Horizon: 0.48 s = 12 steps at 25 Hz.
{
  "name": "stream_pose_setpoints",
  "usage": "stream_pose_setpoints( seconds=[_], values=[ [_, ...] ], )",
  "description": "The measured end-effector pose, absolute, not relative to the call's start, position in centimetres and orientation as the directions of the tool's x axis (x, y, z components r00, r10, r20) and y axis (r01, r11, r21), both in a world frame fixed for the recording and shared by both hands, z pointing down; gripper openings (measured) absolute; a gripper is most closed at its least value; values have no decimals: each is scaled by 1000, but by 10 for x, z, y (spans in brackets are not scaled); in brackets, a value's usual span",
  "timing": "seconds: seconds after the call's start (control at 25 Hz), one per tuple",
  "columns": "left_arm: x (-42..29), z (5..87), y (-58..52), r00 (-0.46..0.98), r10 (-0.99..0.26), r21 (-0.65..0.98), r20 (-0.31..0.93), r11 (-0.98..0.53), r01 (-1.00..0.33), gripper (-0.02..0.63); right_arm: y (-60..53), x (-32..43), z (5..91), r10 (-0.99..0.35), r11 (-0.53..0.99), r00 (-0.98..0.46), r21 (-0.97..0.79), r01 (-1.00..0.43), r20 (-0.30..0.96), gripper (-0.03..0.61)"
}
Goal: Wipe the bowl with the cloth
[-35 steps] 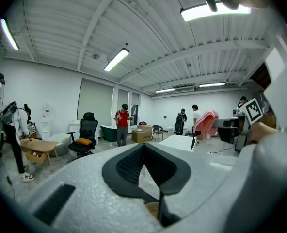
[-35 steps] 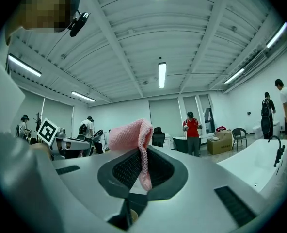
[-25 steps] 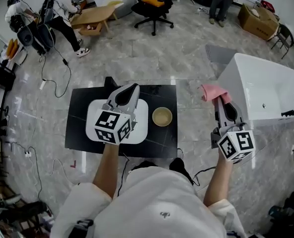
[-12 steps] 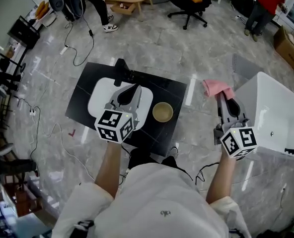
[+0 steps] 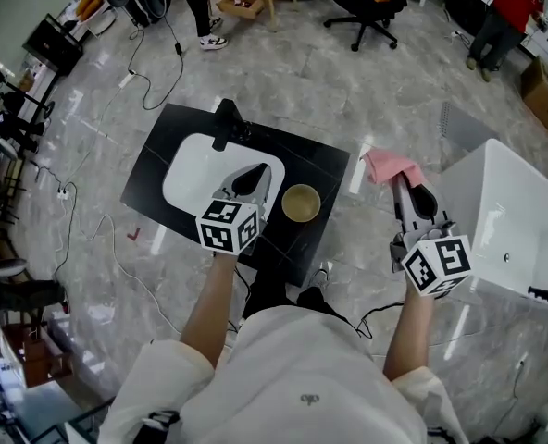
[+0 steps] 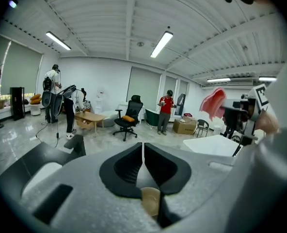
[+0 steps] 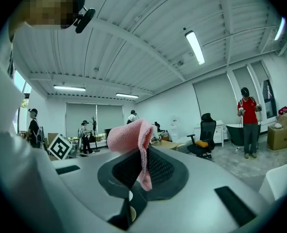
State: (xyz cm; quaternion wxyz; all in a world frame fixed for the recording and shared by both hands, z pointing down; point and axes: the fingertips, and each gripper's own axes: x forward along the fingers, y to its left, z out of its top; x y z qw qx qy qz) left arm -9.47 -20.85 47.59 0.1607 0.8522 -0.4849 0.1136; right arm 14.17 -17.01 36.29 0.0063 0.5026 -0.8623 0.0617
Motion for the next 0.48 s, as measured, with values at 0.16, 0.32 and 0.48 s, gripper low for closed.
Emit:
stream_pose_setpoints(
  seconds=[0.16,0.32,0.48],
  values=[
    [-84,511,-204,504,-759,187,412,-471,-862,15,-167,138,369,-853,505,-514,-106,-857,90,15],
    [-79,547,-202,493,-730,206,474,-452,-868,15,-169,135,381,-842,516,-527,-109,-849,115,15],
    [-80,589,-199,490,-685,230,539,-440,-868,24,-168,130,394,-833,524,-536,-114,-844,134,15]
  ],
)
